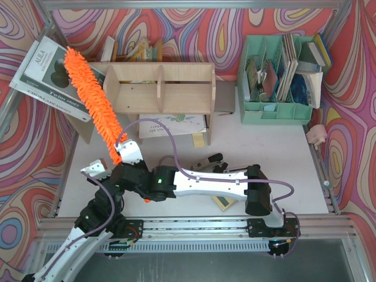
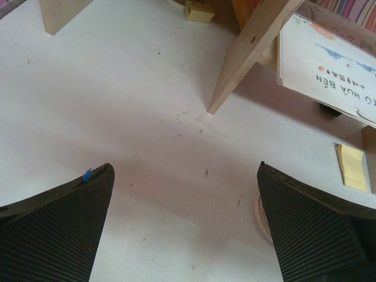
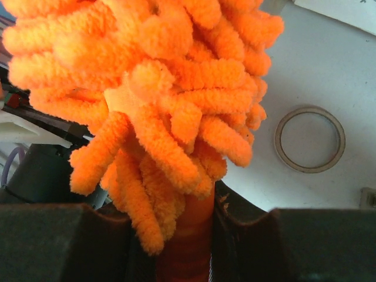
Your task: Dust the bookshelf with a duster
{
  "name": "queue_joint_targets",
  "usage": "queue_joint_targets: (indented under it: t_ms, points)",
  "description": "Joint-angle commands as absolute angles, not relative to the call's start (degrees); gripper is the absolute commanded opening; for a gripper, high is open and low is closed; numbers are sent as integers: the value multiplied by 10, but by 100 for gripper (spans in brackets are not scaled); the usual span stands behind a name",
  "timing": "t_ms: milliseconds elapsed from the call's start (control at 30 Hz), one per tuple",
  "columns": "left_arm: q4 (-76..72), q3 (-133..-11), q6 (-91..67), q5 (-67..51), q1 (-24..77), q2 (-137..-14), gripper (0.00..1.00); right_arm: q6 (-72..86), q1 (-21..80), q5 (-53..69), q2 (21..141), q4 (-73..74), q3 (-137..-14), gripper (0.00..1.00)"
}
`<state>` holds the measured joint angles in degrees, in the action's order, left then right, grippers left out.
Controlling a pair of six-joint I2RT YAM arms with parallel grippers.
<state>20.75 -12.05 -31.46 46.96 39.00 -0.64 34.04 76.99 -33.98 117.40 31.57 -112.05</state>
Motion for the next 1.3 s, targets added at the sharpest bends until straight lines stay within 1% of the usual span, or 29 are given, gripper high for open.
queue_joint_targets:
  t_ms: [0,133,300,433,600,700,800,933,1033,1133,1267]
  points:
    - [207,-115,-308,472,390,-5,98,358,769,-354,1144,314,-1117,0]
    - [206,-115,-308,471,390,-5,99,329,777,-351,1130,277,-1106,0]
    - [206,-115,-308,471,390,-5,99,261,800,-388,1073,184,-1049,0]
    - [206,-115,-308,471,391,-5,98,254,800,-422,1032,163,-1010,0]
    - [205,-115,-308,470,390,-5,98,264,797,-435,1050,249,-1077,0]
    - [206,-115,-308,470,390,-6,99,231,793,-461,1081,326,-1150,0]
    - [207,-114,-308,470,390,-4,99,152,792,-516,1095,385,-1219,0]
    - [207,-115,-308,470,390,-4,98,44,792,-596,1071,391,-1214,0]
    - [208,-115,-308,469,390,-3,98,-9,790,-625,1049,402,-1199,0]
    - [207,-115,-308,468,390,-3,98,-5,790,-629,1051,483,-1227,0]
    - [207,-115,-308,467,390,-3,99,65,783,-608,1077,631,-1305,0]
